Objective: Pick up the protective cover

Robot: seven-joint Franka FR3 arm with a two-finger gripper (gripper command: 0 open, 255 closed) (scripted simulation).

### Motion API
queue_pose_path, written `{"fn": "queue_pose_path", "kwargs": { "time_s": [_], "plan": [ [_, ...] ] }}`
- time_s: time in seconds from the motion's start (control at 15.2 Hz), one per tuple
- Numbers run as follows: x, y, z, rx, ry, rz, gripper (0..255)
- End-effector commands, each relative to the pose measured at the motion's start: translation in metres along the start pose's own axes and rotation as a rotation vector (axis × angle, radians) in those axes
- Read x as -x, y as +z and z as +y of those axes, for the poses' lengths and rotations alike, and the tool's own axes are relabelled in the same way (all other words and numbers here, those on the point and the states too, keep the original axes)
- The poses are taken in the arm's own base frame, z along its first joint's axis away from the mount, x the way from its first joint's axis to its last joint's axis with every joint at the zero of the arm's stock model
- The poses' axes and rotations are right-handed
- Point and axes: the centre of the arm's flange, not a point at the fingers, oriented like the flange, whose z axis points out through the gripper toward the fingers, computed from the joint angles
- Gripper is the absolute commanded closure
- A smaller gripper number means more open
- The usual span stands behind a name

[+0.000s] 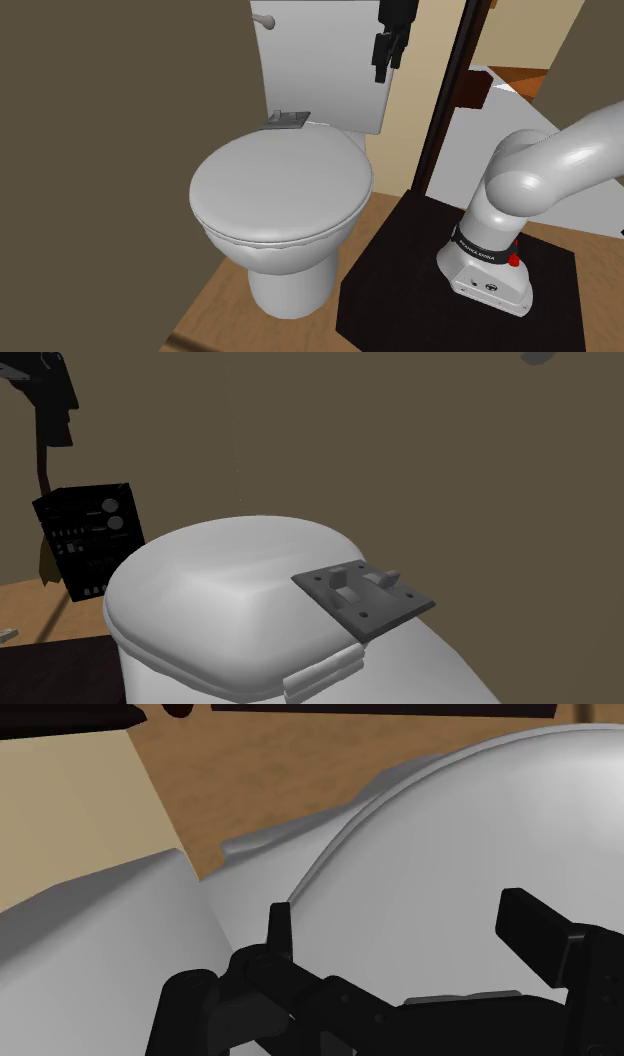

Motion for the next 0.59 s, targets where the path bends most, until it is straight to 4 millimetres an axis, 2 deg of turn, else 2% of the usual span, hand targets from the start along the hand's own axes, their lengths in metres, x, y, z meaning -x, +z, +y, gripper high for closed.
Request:
{"fn": "queue_pose_path", "kwargs": {
  "time_s": [0.0,0.53],
  "plan": [
    [0.0,0.0,0.0,0.0,0.0,0.0,0],
    [-0.104,0.041,0.005,-0.005,-0.026,-0.04,0]
  ]
}}
